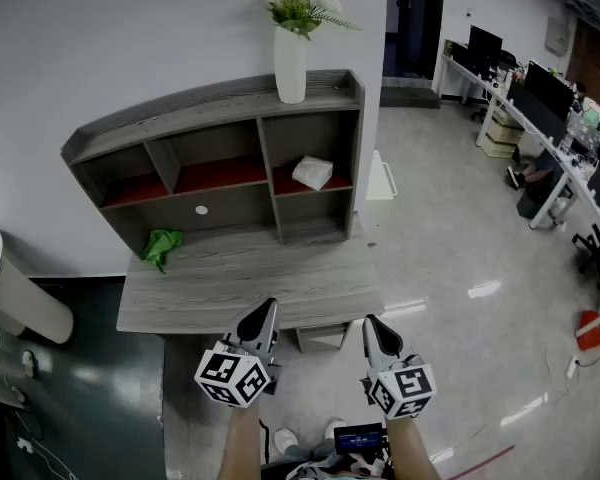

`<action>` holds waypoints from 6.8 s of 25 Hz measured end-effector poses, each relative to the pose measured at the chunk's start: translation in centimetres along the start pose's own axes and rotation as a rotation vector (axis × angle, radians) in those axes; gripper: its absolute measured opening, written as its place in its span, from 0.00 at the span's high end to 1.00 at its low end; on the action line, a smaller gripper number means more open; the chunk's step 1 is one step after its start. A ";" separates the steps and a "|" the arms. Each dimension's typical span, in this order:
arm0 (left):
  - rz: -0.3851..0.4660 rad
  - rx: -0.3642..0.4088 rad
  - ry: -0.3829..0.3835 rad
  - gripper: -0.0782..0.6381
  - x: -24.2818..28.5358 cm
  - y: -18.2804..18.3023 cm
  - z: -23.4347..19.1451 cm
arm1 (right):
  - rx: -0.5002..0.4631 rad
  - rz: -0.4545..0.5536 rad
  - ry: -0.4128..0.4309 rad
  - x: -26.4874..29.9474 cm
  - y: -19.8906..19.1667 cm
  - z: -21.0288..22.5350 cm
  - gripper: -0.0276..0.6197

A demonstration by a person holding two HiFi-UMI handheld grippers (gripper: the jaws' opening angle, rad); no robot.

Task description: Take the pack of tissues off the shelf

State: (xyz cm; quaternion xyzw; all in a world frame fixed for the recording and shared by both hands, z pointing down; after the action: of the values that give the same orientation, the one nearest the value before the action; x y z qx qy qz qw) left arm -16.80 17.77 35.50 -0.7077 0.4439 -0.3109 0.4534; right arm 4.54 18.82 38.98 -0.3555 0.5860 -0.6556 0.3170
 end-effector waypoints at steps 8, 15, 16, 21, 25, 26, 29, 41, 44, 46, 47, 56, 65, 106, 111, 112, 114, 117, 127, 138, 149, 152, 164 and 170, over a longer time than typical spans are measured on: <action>0.000 0.012 0.015 0.89 1.9 -1.1 1.3 | -0.018 0.008 0.006 -0.2 -0.3 3.0 0.96; -0.021 0.038 0.042 0.89 3.8 -1.8 2.0 | -0.011 0.063 0.018 -0.7 0.3 5.1 0.95; -0.036 0.051 0.046 0.89 4.3 -1.8 2.0 | -0.023 0.069 0.020 -0.8 0.5 5.3 0.96; -0.066 0.095 0.056 0.89 6.9 -1.1 1.5 | -0.040 0.066 -0.033 -0.9 0.7 7.4 0.96; -0.054 0.118 0.045 0.89 9.1 -0.8 1.5 | -0.048 0.063 -0.040 0.6 0.6 9.1 0.96; -0.055 0.136 0.024 0.89 9.7 -0.8 1.8 | -0.054 0.065 -0.029 1.3 0.6 9.5 0.95; -0.070 0.202 -0.035 0.89 12.4 -0.3 2.2 | -0.059 0.068 -0.008 4.0 0.5 10.4 0.95; -0.094 0.197 0.023 0.89 26.6 2.5 -5.8 | -0.148 0.005 0.026 18.9 2.6 16.0 0.95; -0.084 0.176 0.034 0.89 28.9 2.8 -7.7 | -0.128 -0.059 -0.023 22.5 2.1 18.2 0.95; -0.077 0.178 0.048 0.89 30.2 3.0 -8.9 | -0.133 -0.111 -0.014 24.6 1.5 18.9 0.95; -0.077 0.184 0.055 0.89 30.8 3.0 -9.5 | -0.135 -0.125 -0.007 25.2 1.4 19.1 0.95; -0.115 0.177 0.069 0.89 33.9 1.8 -11.3 | -0.065 -0.163 0.023 27.8 0.2 20.4 0.95; -0.087 0.141 0.118 0.89 34.6 0.8 -11.2 | -0.088 -0.118 0.030 30.0 1.2 21.7 0.95; -0.163 0.279 0.229 0.70 40.7 0.5 -15.2 | -0.047 -0.155 -0.155 28.7 0.2 27.6 0.95; -0.170 0.317 0.198 0.79 40.5 0.5 -14.8 | -0.041 -0.157 -0.157 28.6 0.1 27.1 0.95; -0.171 0.313 0.191 0.80 40.5 0.5 -14.8 | -0.040 -0.156 -0.158 28.6 0.1 27.0 0.95; -0.172 0.304 0.180 0.81 40.5 0.5 -14.8 | -0.038 -0.155 -0.161 28.5 0.0 26.8 0.95; -0.173 0.300 0.172 0.81 40.4 0.5 -14.9 | -0.036 -0.153 -0.163 28.2 0.0 26.6 0.95; -0.180 0.308 0.153 0.82 39.8 0.4 -14.7 | -0.060 -0.144 -0.178 27.3 0.5 26.6 0.95; -0.152 0.305 0.153 0.82 37.9 1.0 -13.7 | -0.102 -0.146 -0.146 26.9 0.4 25.1 0.95; -0.099 0.301 0.103 0.82 34.6 1.9 -11.7 | -0.101 -0.142 -0.096 25.7 -0.1 22.7 0.95; -0.088 0.319 0.084 0.82 33.4 2.0 -10.9 | -0.103 -0.145 -0.076 25.4 -0.5 21.8 0.95; -0.018 0.317 0.048 0.82 29.5 2.9 -9.0 | -0.089 -0.149 -0.040 24.3 -1.6 19.2 0.95; -0.032 0.320 0.045 0.82 29.0 2.2 -9.2 | -0.094 -0.153 -0.028 24.3 -1.8 18.6 0.95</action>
State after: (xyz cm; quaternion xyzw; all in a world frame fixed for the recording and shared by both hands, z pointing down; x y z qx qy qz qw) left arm -13.40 -12.39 38.20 -0.6262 0.3873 -0.4008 0.5452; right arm 6.80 -11.29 44.24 -0.4227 0.5828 -0.6446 0.2572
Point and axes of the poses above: the fingertips, and each gripper's own axes: x forward along the fingers, z to its right, y out of its top, the point moved 4 cm from there along -x, backward along the fingers, and after that the axes turned 7 degrees about -x, right-handed, at the moved point
